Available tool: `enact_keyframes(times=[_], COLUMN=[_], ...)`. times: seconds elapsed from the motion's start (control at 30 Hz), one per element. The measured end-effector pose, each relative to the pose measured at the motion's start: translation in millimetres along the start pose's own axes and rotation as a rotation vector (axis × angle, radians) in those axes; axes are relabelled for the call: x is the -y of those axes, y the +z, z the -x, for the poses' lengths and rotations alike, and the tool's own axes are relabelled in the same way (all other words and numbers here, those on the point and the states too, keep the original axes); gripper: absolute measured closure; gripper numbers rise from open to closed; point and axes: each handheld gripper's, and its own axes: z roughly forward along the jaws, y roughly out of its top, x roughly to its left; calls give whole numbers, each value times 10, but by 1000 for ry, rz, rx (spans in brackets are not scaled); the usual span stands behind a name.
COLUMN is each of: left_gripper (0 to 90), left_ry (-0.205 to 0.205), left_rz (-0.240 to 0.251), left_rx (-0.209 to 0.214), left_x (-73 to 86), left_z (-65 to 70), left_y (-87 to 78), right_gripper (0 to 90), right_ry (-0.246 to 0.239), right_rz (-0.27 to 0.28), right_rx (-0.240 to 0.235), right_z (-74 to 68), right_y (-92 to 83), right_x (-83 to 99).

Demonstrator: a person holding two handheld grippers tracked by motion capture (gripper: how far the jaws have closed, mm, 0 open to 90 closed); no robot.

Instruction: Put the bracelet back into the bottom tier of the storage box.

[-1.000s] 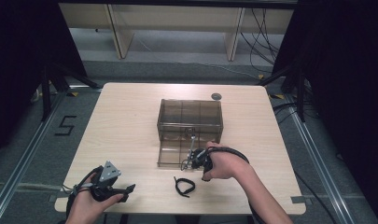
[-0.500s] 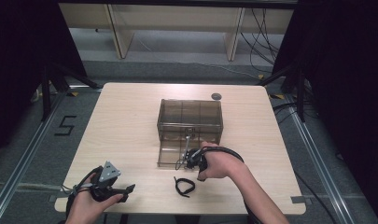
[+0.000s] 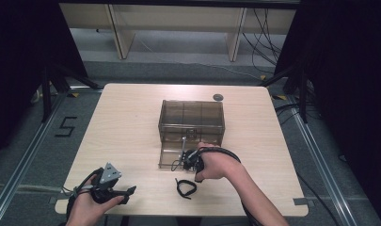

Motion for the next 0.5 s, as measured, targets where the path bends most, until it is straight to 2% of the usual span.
enact_keyframes(times=[0.03,0.07,0.1,0.13,0.23,0.27,0.3,0.33,0.43,0.47,0.5], left_gripper=[234,234,234,234,234,234,234,234,234,234,234], left_ry=[0,0,-1,-1,-1,-1,-1,-1,-1,0,-1], left_rz=[0,0,0,0,0,0,0,0,0,0,-1], left_rx=[0,1,-1,2,2,1,1,1,2,2,3], left_x=[0,0,1,1,1,1,1,1,1,1,2], left_z=[0,-1,0,0,1,2,2,2,2,2,2], left_y=[0,0,3,1,2,1,0,0,0,0,0], right_gripper=[709,709,709,709,709,709,709,709,709,709,708], right_ry=[4,-33,-49,19,11,-43,-7,9,-12,22,5], right_rz=[7,34,44,6,10,21,0,5,9,20,26], right_rx=[-6,-18,-16,-9,-7,0,-11,-15,-6,-39,-37], right_z=[-2,23,34,-12,-10,23,0,-13,-5,-23,-14], right_y=[8,32,38,16,17,18,10,14,13,37,44], right_x=[-6,-13,-22,-25,-39,-60,-63,-67,-82,-85,-91])
